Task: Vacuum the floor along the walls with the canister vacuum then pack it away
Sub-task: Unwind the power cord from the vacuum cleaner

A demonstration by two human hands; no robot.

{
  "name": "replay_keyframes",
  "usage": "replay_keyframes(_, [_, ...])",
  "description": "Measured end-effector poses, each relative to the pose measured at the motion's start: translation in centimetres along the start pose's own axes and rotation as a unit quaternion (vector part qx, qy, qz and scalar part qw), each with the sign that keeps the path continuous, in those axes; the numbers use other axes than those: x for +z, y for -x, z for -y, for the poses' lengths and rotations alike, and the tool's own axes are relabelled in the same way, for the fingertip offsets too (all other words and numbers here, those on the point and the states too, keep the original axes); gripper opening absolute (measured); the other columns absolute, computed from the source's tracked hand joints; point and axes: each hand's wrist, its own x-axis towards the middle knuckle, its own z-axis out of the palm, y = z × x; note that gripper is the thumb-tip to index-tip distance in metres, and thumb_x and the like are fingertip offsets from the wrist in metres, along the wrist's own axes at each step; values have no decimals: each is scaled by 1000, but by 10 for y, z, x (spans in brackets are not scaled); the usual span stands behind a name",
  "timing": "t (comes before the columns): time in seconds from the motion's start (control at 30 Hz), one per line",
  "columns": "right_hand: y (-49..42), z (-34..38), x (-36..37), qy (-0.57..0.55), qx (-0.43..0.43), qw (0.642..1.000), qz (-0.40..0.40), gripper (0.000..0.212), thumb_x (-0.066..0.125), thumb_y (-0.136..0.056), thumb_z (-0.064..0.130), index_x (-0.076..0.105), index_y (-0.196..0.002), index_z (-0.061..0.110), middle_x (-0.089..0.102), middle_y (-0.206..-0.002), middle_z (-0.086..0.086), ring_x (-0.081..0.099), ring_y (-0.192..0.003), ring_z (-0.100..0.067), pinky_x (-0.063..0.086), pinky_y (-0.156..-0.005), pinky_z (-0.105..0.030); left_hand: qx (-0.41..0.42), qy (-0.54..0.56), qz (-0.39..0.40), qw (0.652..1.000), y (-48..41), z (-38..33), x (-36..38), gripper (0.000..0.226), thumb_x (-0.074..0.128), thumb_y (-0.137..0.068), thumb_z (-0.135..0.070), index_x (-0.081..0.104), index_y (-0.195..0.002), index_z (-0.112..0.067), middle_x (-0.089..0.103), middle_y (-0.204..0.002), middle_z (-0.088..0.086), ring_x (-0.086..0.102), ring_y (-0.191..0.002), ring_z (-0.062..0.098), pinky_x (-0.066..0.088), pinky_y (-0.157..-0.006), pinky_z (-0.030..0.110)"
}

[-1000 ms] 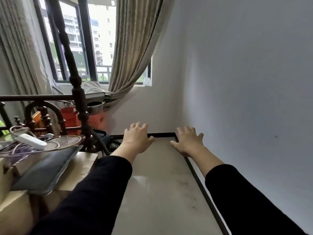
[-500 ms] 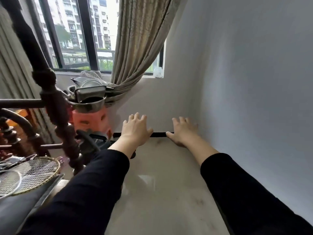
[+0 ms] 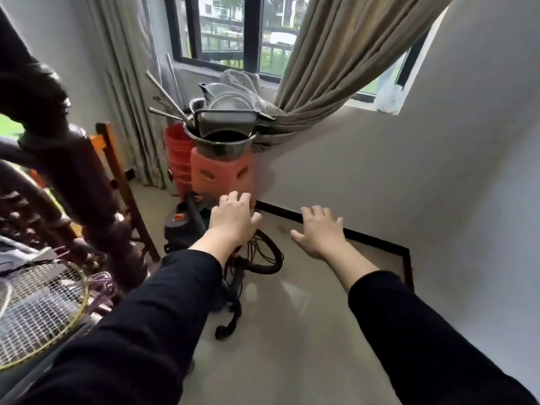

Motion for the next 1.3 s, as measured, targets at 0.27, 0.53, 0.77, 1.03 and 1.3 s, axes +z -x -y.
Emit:
replay_keyframes(0.27, [-168,43,45,-16,-71,996,43,57,43,-96,48,34,-143,17,38,-143,-9,31,-134,-29,29,-105,-55,-127,32,34,991,-126,83,60,54,43,-97,-38,36,-146,-15,38,-148,10,34,-135,29,35,-103,43])
replay_keyframes(0.53, [-290,71,100,-8,-115,986,123,57,43,-97,49,34,-144,17,39,-142,-7,32,-132,-29,31,-103,-54,-218,71,98,969,-211,142,129,49,44,-97,-35,39,-142,-16,40,-146,8,35,-134,28,36,-103,42])
replay_keyframes(0.77, [-384,88,149,15,-189,963,191,55,43,-96,43,34,-143,16,39,-143,-8,32,-132,-30,29,-103,-53,-303,130,92,940,-256,164,193,49,44,-97,-31,39,-144,-16,38,-149,5,32,-136,25,36,-105,40])
replay_keyframes(1.03, [-454,127,242,24,-322,903,285,59,42,-99,44,28,-148,16,36,-148,-7,30,-137,-29,25,-109,-54,-468,185,12,864,-266,183,276,75,54,-96,-31,11,-156,-15,5,-162,13,11,-147,33,23,-116,43])
replay_keyframes(1.3, [-485,169,313,-152,-358,873,293,55,45,-100,45,32,-145,16,56,-133,-7,51,-122,-27,40,-101,-45,-492,178,57,850,-256,228,337,92,49,-94,-52,-12,-155,-20,42,-146,19,57,-117,32,50,-81,35])
